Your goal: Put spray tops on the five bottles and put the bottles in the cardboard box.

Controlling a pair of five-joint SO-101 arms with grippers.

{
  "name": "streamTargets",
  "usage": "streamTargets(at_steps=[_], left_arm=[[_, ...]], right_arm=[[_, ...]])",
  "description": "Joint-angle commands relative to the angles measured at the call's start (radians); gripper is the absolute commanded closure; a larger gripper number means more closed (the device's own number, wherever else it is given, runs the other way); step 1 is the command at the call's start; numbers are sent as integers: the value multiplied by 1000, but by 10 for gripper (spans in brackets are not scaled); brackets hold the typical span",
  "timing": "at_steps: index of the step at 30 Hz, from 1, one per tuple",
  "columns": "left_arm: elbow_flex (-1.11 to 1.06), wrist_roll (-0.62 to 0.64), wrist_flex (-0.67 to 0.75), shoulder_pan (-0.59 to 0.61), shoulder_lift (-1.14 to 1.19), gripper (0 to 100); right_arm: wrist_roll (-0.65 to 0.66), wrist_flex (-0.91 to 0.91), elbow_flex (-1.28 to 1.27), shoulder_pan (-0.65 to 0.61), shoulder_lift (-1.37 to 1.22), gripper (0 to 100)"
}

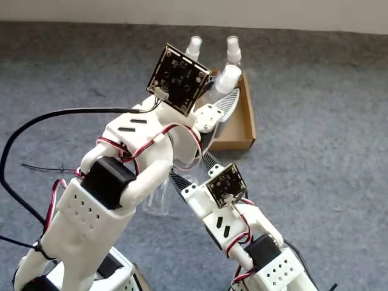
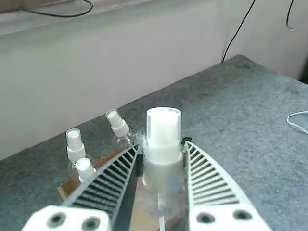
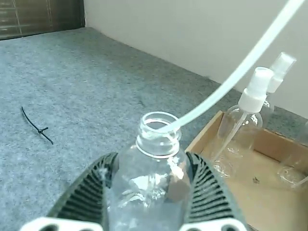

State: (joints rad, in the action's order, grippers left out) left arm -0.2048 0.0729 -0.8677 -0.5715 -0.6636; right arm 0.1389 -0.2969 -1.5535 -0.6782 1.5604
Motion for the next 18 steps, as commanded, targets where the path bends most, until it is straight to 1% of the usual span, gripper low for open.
streamTargets(at_steps=[1, 6, 11, 14, 16, 18], left_arm=[[-54, 6, 18, 87, -12, 993], [-140, 6, 0, 136, -36, 992], [-231, 5, 0, 127, -173, 992], [-303, -3, -2, 127, -251, 992], [-354, -78, 2, 119, -289, 992], [-400, -147, 3, 87, -309, 992]], right_arm=[[-6, 28, 13, 2, 8, 995], [-6, 25, 12, 54, 79, 995], [-6, 19, 4, 71, 171, 995], [-8, -41, 4, 71, 176, 995], [-44, -65, 7, 71, 176, 995], [-97, -70, 7, 71, 176, 995]])
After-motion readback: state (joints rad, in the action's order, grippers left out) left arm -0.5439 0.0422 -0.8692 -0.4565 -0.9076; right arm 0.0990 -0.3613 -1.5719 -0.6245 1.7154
